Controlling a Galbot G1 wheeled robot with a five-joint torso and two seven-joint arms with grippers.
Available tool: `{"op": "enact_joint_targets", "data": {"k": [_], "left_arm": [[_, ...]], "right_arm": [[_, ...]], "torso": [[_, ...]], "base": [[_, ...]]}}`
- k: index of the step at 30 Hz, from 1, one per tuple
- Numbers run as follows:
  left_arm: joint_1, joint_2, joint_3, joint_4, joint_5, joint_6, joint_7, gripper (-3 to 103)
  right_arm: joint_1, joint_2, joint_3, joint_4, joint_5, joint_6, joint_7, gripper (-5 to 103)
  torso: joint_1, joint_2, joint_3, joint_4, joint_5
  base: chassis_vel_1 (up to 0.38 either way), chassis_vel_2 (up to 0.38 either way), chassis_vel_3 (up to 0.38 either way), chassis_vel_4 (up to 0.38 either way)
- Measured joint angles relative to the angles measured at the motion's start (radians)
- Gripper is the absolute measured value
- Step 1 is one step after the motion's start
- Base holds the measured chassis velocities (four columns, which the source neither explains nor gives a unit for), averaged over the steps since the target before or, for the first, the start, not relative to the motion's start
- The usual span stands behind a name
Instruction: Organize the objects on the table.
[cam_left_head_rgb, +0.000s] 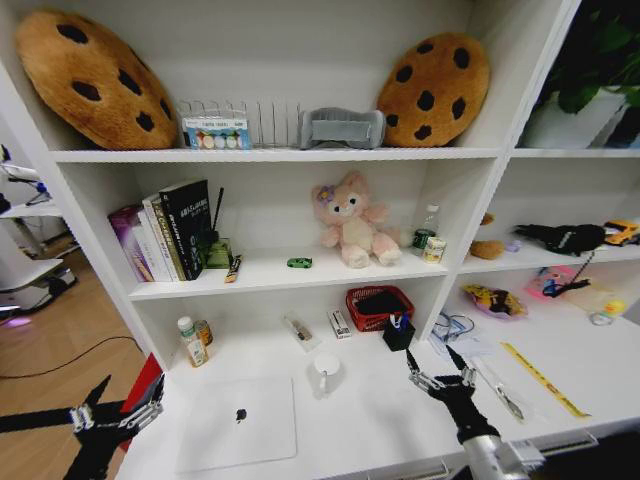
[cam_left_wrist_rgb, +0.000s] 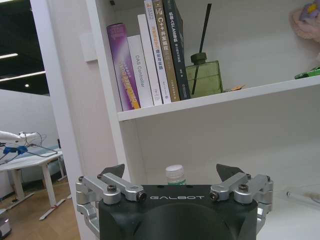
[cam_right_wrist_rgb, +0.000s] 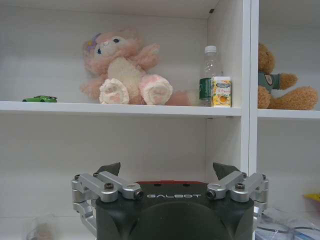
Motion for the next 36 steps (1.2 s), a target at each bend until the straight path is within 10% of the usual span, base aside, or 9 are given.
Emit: {"op": "enact_joint_targets", "data": {"k": [36], "left_arm": [[0.0,0.0,0.0,0.0,0.0,0.0,0.0,100]], "right_arm": [[0.0,0.0,0.0,0.0,0.0,0.0,0.0,100]], "torso": [[0.0,0.0,0.0,-0.0002,0.0006]], "base": [[0.184,-0.182,-0.2,0.191]]}}
